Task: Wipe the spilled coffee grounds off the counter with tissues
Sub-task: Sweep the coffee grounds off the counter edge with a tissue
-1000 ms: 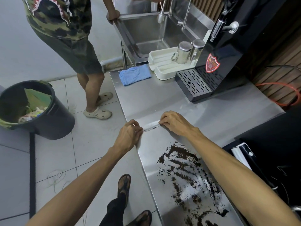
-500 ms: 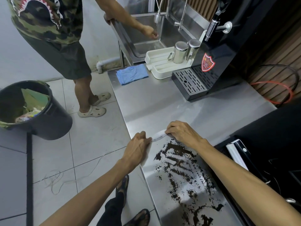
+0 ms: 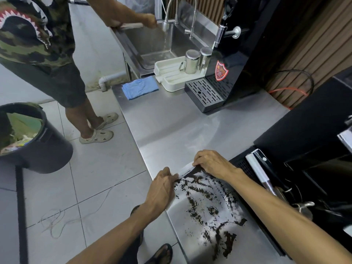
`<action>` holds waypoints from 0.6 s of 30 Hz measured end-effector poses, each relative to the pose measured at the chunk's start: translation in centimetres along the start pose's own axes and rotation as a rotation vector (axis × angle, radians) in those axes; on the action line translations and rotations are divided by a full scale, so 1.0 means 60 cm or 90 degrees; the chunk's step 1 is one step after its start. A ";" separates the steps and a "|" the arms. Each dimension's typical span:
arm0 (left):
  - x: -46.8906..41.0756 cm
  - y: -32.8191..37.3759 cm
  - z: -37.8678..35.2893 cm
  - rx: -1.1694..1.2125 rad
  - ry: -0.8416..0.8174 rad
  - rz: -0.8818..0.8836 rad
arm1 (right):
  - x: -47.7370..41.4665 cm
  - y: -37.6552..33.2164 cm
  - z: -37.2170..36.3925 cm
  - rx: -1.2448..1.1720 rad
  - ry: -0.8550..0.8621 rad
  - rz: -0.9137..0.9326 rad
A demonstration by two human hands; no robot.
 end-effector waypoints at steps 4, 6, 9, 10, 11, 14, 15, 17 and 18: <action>-0.022 0.005 0.013 0.028 0.022 0.004 | -0.011 0.027 0.012 -0.033 0.013 -0.073; -0.054 0.005 0.021 0.022 0.029 0.016 | -0.027 0.044 0.021 -0.011 0.013 -0.107; -0.102 0.014 0.024 -0.004 0.000 0.004 | -0.042 0.068 0.026 0.017 -0.002 -0.153; -0.112 0.016 0.022 -0.011 -0.012 -0.004 | -0.042 0.074 0.022 0.023 -0.016 -0.165; -0.118 0.016 0.020 -0.016 -0.025 -0.008 | -0.040 0.078 0.018 0.027 -0.030 -0.177; -0.118 0.016 0.009 -0.013 -0.048 -0.013 | -0.020 0.081 0.010 0.035 -0.055 -0.193; -0.112 0.017 0.005 -0.010 -0.060 -0.016 | -0.011 0.078 0.008 0.034 -0.065 -0.193; -0.094 0.018 -0.006 -0.006 -0.091 -0.028 | 0.008 0.069 0.004 0.019 -0.085 -0.187; -0.085 0.020 -0.011 -0.002 -0.105 -0.039 | 0.017 0.063 0.002 0.016 -0.098 -0.184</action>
Point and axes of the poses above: each hand's wrist, its own x-axis away from the middle knuckle, its own z-axis out of the back of the hand, y = z × x, the point moved 9 cm from there along -x, towards the middle knuckle, and after that the axes turned 14 degrees about x, right-handed, at the moved point
